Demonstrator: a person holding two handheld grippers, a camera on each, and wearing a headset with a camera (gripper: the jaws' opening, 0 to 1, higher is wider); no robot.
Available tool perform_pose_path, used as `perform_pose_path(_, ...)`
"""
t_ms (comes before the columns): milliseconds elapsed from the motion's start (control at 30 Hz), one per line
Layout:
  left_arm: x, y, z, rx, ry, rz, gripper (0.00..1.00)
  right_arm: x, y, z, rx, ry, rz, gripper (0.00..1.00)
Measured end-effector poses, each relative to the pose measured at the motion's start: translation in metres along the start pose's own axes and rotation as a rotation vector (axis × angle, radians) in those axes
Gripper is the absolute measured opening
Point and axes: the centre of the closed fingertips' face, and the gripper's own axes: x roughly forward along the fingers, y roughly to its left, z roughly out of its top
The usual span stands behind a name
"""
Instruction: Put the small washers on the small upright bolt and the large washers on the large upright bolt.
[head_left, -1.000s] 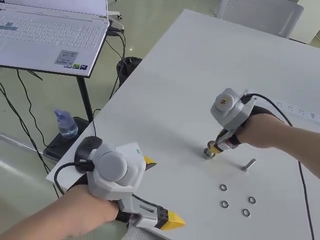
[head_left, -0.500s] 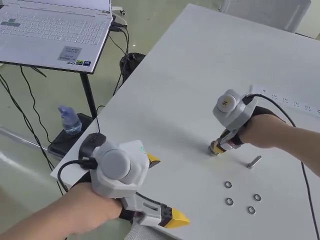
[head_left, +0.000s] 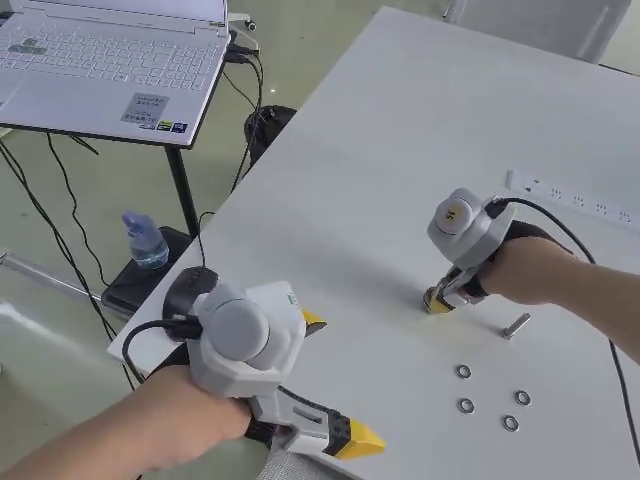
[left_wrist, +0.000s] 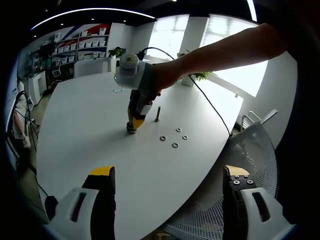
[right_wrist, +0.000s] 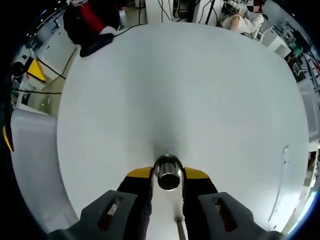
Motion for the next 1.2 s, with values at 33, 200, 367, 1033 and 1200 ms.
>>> perform_pose_path(33,-0.0002,0.0001,0.0002,0.001,0.0,0.0,0.89,0.0007,-0.0003,0.0,0.001,0.001,0.001,0.22)
perform_pose_path(200,-0.0029,0.003,-0.0009,-0.004,-0.002,0.006,0.88,0.0035,-0.0001,-0.0007,-0.001,0.008,0.002,0.22)
perform_pose_path(367,-0.0053,0.0036,-0.0027,-0.006,0.0,0.008,0.88,0.0062,-0.0024,0.0,-0.002,0.007,-0.002,0.22)
perform_pose_path(1033,-0.0034,0.0035,-0.001,-0.007,-0.01,0.009,0.88,0.0082,-0.0006,0.0013,-0.009,0.004,0.01,0.23)
perform_pose_path(1200,-0.003,0.0055,-0.002,-0.009,-0.012,0.018,0.89,0.0095,-0.0014,0.0024,-0.03,0.0,0.005,0.23)
